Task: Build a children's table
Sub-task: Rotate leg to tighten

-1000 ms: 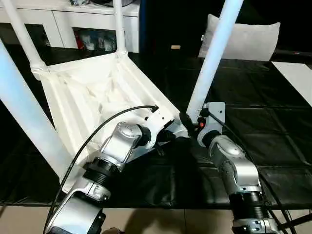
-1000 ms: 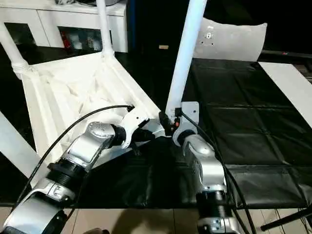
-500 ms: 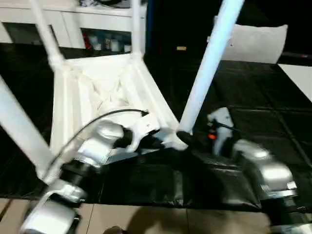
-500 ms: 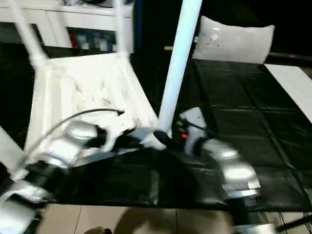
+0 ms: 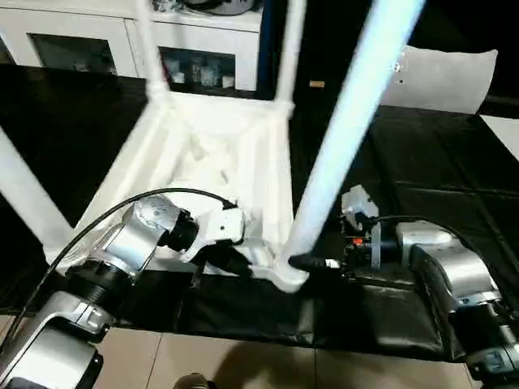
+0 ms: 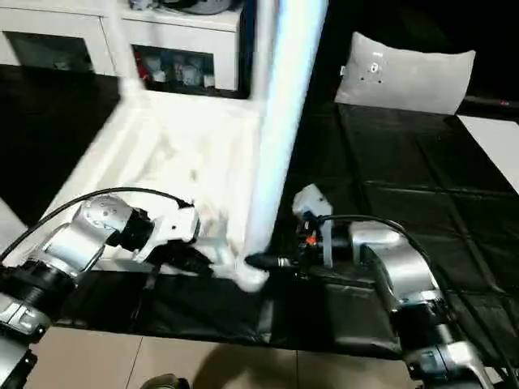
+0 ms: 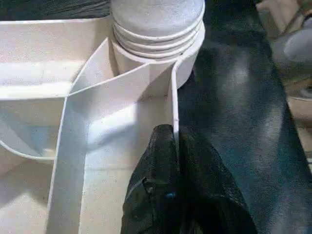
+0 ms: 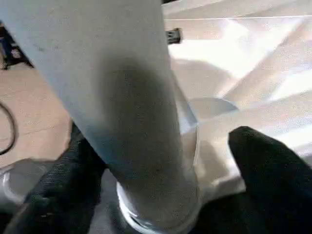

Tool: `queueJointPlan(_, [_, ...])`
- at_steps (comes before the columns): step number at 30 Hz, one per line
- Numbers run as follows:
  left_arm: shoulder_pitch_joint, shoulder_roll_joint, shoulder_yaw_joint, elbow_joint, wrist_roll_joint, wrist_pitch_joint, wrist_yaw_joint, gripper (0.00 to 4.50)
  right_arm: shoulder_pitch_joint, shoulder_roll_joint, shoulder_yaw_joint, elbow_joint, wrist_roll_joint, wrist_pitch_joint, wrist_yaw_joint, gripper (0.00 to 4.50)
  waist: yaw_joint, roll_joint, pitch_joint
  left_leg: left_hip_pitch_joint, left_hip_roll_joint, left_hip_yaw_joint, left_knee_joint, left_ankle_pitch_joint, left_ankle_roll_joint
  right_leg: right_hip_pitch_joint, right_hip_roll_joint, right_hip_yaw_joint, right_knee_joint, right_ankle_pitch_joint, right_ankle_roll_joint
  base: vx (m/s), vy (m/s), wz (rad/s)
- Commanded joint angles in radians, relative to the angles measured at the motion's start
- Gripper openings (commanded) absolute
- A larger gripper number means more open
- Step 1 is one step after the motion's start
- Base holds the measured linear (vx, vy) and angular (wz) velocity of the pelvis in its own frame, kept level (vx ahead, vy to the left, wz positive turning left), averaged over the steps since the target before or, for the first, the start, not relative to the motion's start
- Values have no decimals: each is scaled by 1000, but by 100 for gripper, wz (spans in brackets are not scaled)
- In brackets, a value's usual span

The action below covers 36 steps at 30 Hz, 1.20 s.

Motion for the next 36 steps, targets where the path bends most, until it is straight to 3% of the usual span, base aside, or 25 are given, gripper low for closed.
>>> queueJointPlan(1, [-15,-7,-52,-8,14,-20,-50,0,-11,-8,13,8,21,-2,29,375,-4,1,-68,34,43,-9,-66,-214,10,29,-65,24,-61,-93,-244,0,0,0])
queueJointPlan(12, [-22,-6,-47,14,16,-48,-53,0,-31,-3,41,48,25,8,106,286,-2,0,-70,33,43,-6,-63,-211,13,28,-67,23,-59,-96,-244,0,0,0])
queueJointPlan(15, [-21,-6,-43,16,14,-46,-47,0,-30,-3,46,49,29,8,112,258,-2,4,-70,34,43,-6,-64,-211,10,26,-67,23,-59,-95,-246,0,0,0])
queueJointPlan(21, [-19,-28,-18,22,-3,5,-3,0,-17,21,33,22,58,62,84,225,1,0,-70,34,42,-5,-63,-205,12,26,-66,23,-58,-88,-249,0,0,0])
queueJointPlan(23, [-11,-58,13,0,-28,77,49,0,-4,71,1,-7,58,101,-38,222,0,0,-67,35,42,-4,-65,-231,4,24,-67,25,-63,-135,-240,0,0,0])
queueJointPlan(25, [-7,-78,32,-18,-38,136,90,0,4,104,-10,-23,39,115,-123,221,-8,1,-60,36,39,-9,-71,-293,-28,17,-69,28,-72,-251,-217,0,0,0])
queueJointPlan(27, [-4,-123,60,-44,-42,238,182,0,2,188,-50,-16,5,142,-322,220,-17,3,-57,41,38,-12,-72,-332,-53,9,-73,31,-79,-348,-194,0,0,0])
queueJointPlan(28, [-4,-123,60,-44,-42,238,182,0,2,188,-50,-16,5,142,-322,218,-24,0,-55,36,36,-20,-74,-358,-64,11,-76,27,-85,-426,-171,0,0,0])
queueJointPlan(29, [-9,-170,77,-50,-30,287,272,0,-4,251,-80,-1,-30,154,-479,218,-35,1,-56,32,36,-23,-79,-359,-75,12,-73,26,-85,-441,-153,0,0,0])
queueJointPlan(32, [-23,-239,102,-42,-22,344,386,0,-12,313,-107,15,-72,151,-635,214,-54,-1,-60,21,32,-27,-80,-347,-76,18,-71,22,-87,-427,-132,0,0,0])
queueJointPlan(33, [-32,-276,114,-35,-19,368,441,0,-16,345,-118,22,-81,141,-694,213,-63,1,-63,19,31,-25,-79,-325,-75,18,-68,23,-83,-374,-139,0,0,0])
queueJointPlan(35, [-44,-344,136,-22,-11,391,543,0,-27,400,-140,33,-111,147,-820,213,-73,-3,-67,20,27,-18,-70,-290,-55,14,-63,25,-82,-294,-159,0,0,0])
queueJointPlan(36, [-48,-366,143,-21,-8,401,576,0,-33,416,-148,37,-124,149,-862,213,-75,3,-66,20,26,-17,-69,-288,-48,13,-62,26,-84,-285,-164,0,0,0])
